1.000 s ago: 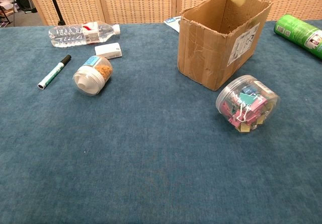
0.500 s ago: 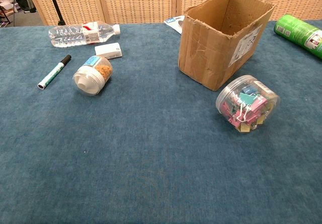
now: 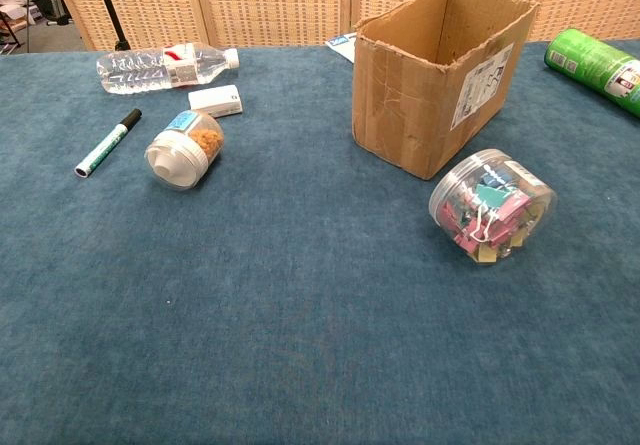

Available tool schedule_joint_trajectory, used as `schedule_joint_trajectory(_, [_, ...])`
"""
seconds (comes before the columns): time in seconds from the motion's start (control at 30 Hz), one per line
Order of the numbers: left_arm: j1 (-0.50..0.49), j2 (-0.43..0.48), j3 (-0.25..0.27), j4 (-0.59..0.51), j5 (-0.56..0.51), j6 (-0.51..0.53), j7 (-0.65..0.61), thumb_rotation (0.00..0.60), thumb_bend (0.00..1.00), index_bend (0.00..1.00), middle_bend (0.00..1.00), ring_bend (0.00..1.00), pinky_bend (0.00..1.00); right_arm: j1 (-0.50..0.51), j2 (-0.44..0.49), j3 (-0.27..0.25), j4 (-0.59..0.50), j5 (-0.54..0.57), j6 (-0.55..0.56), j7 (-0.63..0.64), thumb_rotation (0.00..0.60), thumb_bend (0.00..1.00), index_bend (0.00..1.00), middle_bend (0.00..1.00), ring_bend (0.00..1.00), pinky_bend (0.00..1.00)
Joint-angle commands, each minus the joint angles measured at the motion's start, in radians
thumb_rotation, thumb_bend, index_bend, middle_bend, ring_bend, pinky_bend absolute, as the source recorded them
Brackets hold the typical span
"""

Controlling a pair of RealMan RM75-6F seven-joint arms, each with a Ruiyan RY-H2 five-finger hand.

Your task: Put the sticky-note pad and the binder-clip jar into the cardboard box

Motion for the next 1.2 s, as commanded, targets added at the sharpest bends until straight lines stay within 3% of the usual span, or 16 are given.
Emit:
schedule_joint_trajectory(0.03, [0.000, 0.000, -0.001, 0.003, -0.001, 0.000, -0.005, 0.600, 0.00, 0.00, 0.00, 0.00, 0.00, -0.168, 0.022, -0.181, 0.103, -0.288, 0.170, 0.122, 0.600, 0.00, 0.04, 0.04, 0.00, 0.16])
schedule_joint_trajectory(0.27, [-0.005, -0.004, 0.003, 0.005, 0.003, -0.007, 0.005, 0.600, 0.00, 0.00, 0.00, 0.00, 0.00, -0.239, -0.075, -0.291, 0.270, -0.435, 0.197, 0.076, 0.600, 0.00, 0.04, 0.04, 0.00, 0.16])
schedule_joint_trajectory(0.4, [-0.005, -0.006, 0.003, 0.004, 0.004, -0.006, 0.012, 0.600, 0.00, 0.00, 0.00, 0.00, 0.00, -0.239, -0.122, -0.310, 0.307, -0.460, 0.161, 0.061, 0.600, 0.00, 0.04, 0.04, 0.00, 0.16])
schedule_joint_trajectory(0.67, [-0.005, -0.006, 0.003, 0.005, -0.001, -0.007, 0.013, 0.600, 0.00, 0.00, 0.00, 0.00, 0.00, -0.201, -0.194, -0.282, 0.288, -0.464, 0.083, -0.010, 0.600, 0.00, 0.04, 0.04, 0.00, 0.16])
schedule_joint_trajectory(1.2, [-0.011, -0.005, 0.001, 0.008, -0.012, -0.022, 0.007, 0.600, 0.00, 0.00, 0.00, 0.00, 0.00, -0.102, -0.295, -0.165, 0.227, -0.316, -0.136, -0.184, 0.600, 0.00, 0.04, 0.01, 0.00, 0.16])
